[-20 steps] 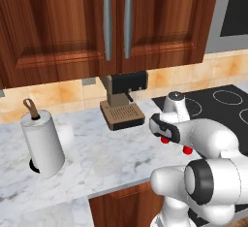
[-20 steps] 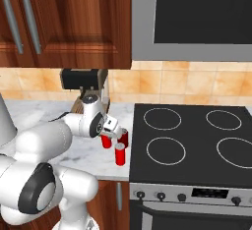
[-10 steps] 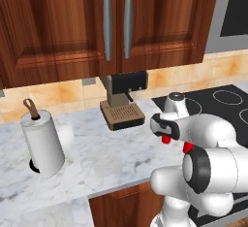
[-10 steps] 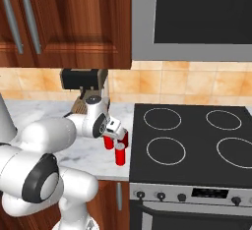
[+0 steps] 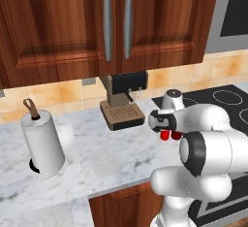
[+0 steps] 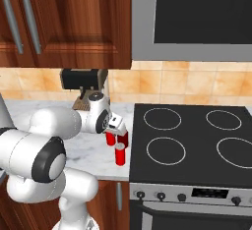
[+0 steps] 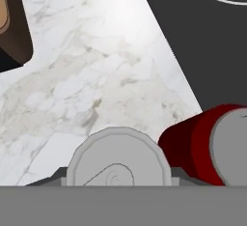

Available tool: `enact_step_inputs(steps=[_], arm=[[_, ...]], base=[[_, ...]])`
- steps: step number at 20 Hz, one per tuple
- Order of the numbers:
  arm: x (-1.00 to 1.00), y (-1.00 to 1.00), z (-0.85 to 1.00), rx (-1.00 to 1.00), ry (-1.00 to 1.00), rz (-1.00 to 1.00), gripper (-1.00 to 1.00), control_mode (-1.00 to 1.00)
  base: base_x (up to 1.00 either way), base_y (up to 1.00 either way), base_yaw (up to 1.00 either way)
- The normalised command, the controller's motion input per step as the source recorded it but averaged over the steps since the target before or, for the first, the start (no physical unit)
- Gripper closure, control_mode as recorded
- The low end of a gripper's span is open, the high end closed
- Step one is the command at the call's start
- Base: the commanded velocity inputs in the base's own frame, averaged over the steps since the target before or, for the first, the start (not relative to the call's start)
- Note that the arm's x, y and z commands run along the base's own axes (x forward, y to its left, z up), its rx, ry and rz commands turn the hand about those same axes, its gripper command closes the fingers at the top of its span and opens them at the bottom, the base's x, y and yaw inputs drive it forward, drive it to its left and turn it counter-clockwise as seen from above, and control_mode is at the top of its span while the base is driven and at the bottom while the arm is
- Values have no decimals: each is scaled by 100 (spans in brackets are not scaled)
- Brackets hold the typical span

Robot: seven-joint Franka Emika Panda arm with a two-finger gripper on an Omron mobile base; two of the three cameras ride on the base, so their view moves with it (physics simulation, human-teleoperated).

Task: Four empty soda cans are scattered around the kitchen. Gather all the cans and cluster them next to the stove for recycling.

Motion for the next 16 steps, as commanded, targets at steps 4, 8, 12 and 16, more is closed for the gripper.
enact_step_inputs(steps=[4, 8, 12, 16], arm=[[4, 0, -21, 0, 0, 0, 100, -100], [0, 0, -39, 0, 0, 0, 100, -100], [0, 0, -36, 0, -3, 0, 100, -100], [0, 0, -34, 0, -5, 0, 100, -100]], base=[[0, 0, 0], [0, 0, 0], [0, 0, 0], [0, 0, 0]])
